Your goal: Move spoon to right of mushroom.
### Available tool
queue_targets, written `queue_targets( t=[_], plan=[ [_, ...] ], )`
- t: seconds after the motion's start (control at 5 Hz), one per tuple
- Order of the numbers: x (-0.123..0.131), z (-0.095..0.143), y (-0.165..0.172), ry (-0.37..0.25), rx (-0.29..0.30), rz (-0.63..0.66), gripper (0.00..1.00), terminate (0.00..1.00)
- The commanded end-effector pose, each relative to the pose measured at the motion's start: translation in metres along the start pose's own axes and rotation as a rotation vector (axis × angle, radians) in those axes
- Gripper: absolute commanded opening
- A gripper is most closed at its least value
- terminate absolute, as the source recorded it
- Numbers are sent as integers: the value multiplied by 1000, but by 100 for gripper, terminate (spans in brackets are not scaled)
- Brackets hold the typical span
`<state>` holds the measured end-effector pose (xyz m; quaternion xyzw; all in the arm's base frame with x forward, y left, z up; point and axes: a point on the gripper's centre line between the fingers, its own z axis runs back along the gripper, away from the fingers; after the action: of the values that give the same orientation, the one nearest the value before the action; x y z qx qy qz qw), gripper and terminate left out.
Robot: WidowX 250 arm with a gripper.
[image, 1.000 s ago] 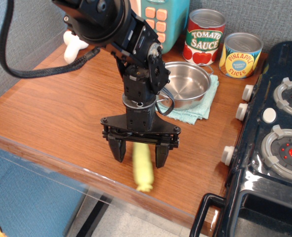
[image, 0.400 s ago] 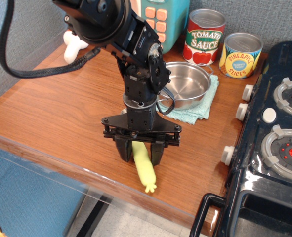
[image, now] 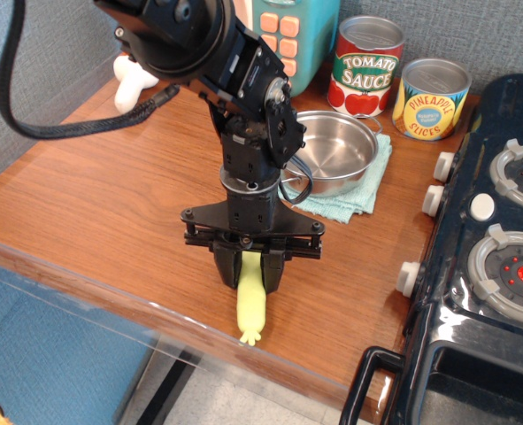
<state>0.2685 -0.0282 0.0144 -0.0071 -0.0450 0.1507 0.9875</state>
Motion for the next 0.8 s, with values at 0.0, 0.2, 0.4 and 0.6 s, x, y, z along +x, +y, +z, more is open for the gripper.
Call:
queue_targets(
  t=[0.0,0.2,0.4,0.6],
  plan=[
    [34,52,38,-94,-26,103,0,0],
    [66,62,55,-97,-21,9,0,0],
    [100,59,69,-69,-27,-85,0,0],
    [127,51,89,-22,-23,-148,0,0]
  ],
)
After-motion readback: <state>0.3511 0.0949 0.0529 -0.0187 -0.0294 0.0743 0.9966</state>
